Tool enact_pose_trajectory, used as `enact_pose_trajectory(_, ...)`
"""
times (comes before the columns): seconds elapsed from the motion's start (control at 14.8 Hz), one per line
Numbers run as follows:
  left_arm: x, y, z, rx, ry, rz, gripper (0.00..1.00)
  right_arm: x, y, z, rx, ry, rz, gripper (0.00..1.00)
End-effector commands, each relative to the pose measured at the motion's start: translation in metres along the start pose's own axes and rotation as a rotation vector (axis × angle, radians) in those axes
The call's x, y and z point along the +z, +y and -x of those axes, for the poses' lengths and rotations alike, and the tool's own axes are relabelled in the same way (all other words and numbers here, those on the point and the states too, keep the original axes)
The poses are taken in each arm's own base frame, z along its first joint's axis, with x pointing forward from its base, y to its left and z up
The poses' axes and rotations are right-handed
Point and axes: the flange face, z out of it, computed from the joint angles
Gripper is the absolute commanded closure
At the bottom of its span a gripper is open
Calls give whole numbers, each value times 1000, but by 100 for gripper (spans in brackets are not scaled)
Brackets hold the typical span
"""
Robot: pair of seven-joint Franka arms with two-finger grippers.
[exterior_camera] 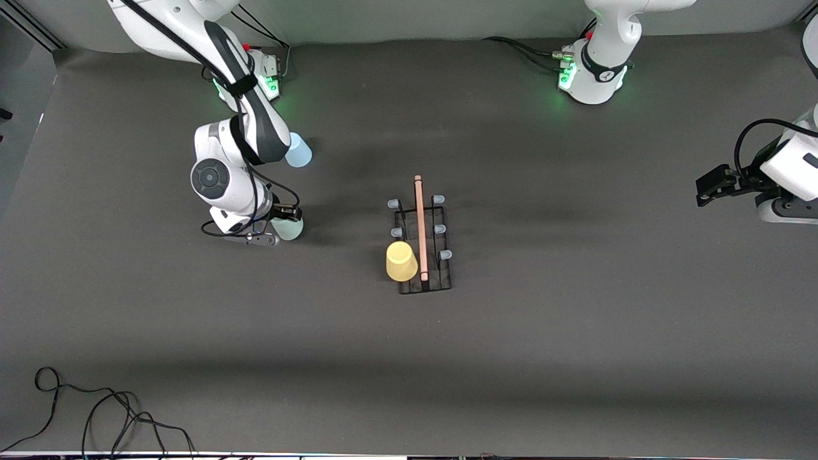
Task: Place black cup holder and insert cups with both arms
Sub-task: 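Carry the pale green cup over a holder peg with the right gripper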
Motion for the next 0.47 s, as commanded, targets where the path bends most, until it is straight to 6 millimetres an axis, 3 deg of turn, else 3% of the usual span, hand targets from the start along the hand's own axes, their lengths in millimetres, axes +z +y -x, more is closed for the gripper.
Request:
enact_pose_trajectory(0.0,-5,-2,-5,14,12,-3,1,-51,-18,4,36,-24,-40,100)
enact_pose_trajectory(0.27,-5,-4,-5,13,12,-6,1,-102,-92,25,131,-41,-26,100)
enact_pose_trajectory(0.41,-4,-3,-5,13,10,-6,1,-113,-123,43,154,-36,-26,100)
